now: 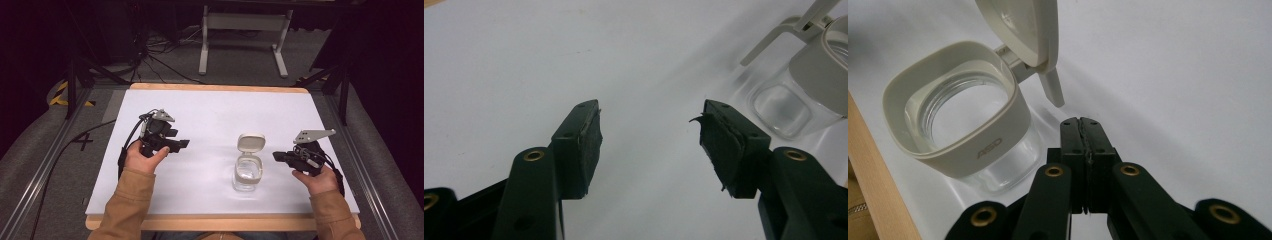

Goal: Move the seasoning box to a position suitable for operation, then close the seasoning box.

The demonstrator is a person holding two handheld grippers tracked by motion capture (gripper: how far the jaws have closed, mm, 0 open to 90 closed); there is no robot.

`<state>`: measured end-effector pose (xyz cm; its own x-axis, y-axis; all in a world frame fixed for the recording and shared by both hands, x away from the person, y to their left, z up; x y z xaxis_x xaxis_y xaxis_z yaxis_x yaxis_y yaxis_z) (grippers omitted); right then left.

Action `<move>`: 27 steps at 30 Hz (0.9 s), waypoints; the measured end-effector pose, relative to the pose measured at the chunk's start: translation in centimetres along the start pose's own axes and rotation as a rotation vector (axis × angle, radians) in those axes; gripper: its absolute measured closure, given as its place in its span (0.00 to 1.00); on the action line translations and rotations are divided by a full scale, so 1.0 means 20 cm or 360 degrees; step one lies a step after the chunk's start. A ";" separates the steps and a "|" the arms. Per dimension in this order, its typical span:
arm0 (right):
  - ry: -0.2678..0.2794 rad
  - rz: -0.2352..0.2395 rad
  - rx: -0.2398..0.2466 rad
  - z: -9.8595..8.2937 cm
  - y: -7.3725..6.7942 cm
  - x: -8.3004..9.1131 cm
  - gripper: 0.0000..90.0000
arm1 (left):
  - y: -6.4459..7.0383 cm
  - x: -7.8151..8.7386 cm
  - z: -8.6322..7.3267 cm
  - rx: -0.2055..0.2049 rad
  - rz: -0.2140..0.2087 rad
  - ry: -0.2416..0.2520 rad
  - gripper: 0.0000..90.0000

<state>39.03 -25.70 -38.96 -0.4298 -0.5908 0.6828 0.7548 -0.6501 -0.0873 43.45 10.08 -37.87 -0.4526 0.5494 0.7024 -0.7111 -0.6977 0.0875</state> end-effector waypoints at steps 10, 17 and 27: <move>0.0094 0.0004 -0.0021 0.04 0.02 0.02 0.99 | -0.01 0.01 -0.01 0.0010 0.0025 -0.0007 0.47; 0.0170 0.0046 -0.0024 0.10 0.04 0.04 0.99 | 0.00 0.05 -0.06 0.0032 0.0044 0.0000 0.47; 0.0236 0.0075 -0.0015 0.18 0.07 0.03 0.99 | -0.01 0.10 -0.12 0.0038 0.0075 -0.0022 0.46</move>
<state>41.62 -25.33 -36.02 -0.4630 -0.6843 0.5634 0.7715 -0.6241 -0.1239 41.30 12.45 -38.18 -0.4779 0.5094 0.7156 -0.6758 -0.7337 0.0709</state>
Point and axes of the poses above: each handheld gripper's, and its own axes: x roughly backward along the jaws, z roughly out of its top, y roughly to its right, the point moved 6 cm from there along -x, roughly forward along the jaws, and after that the axes turned 3 degrees about z, right-handed, at the moved point
